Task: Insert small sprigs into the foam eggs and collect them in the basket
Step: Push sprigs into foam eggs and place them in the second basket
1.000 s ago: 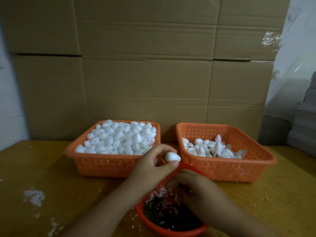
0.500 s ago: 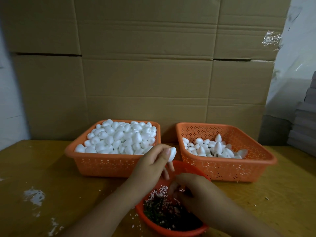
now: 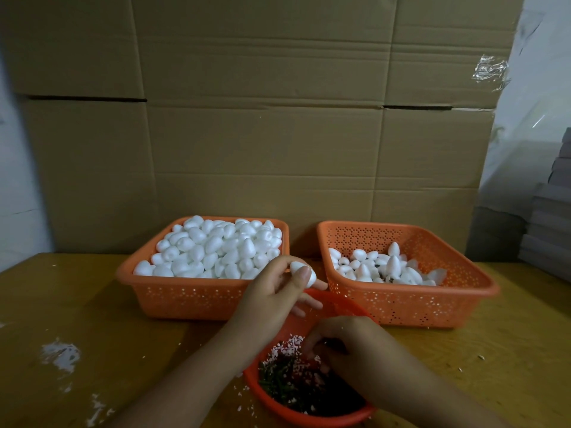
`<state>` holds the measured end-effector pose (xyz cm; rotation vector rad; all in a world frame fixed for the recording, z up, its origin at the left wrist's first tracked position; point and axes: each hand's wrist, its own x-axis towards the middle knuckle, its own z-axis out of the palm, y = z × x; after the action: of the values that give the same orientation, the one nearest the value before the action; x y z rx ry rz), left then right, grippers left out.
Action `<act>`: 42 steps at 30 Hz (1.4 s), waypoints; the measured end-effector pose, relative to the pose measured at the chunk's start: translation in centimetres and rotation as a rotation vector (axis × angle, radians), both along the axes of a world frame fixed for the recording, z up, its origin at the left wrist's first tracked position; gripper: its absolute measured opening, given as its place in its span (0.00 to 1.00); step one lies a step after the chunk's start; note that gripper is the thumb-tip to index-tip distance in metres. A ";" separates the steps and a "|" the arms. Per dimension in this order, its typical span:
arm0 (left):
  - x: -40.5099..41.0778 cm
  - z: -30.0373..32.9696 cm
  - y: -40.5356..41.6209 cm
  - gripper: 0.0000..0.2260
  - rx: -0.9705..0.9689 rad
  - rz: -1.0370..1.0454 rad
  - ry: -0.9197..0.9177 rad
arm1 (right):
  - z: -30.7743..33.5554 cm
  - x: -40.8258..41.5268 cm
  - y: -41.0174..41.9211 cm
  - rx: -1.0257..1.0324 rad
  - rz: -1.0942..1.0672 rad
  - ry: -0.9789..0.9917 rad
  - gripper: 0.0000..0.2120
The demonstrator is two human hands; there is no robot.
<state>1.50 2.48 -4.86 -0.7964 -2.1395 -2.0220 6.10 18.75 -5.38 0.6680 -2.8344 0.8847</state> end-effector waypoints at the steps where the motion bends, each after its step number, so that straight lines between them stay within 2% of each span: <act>1: -0.1 -0.1 0.0 0.15 -0.001 0.014 0.010 | 0.0 0.0 0.0 0.001 -0.001 0.000 0.14; 7: -0.2 -0.3 -0.2 0.06 -0.053 0.062 0.066 | 0.1 0.0 0.0 -0.002 0.016 -0.010 0.14; 13: -0.5 -0.5 -0.3 0.10 0.055 0.018 -0.031 | -0.1 0.0 0.0 -0.003 0.023 0.006 0.14; 19: -0.5 -0.5 -0.2 0.12 0.101 -0.017 -0.038 | -0.2 0.0 0.0 -0.010 0.028 0.012 0.15; 25: -0.5 -0.6 -0.2 0.21 0.016 0.019 0.053 | -0.3 -0.3 0.1 0.001 0.031 0.038 0.15; 29: -0.6 -0.6 -0.3 0.15 -0.051 0.071 0.063 | -0.2 -0.3 0.1 0.010 0.032 0.037 0.15; 32: -0.6 -0.7 -0.1 0.12 -0.018 0.077 0.049 | -0.2 -0.2 0.1 0.016 0.036 0.033 0.15; 35: -0.7 -0.8 0.0 0.13 0.019 0.100 0.045 | -0.2 -0.2 0.1 0.020 0.040 0.033 0.15; 39: -0.7 -0.8 -0.1 0.20 -0.039 0.148 0.152 | -0.2 -0.2 0.1 0.021 0.047 0.038 0.14; 42: -0.5 -0.9 0.0 0.14 -0.124 0.181 0.199 | -0.3 -0.3 0.1 0.021 0.038 0.047 0.15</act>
<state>1.01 2.51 -5.79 -0.7535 -2.1533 -1.6628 5.79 18.82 -5.64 0.7379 -2.8022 0.8349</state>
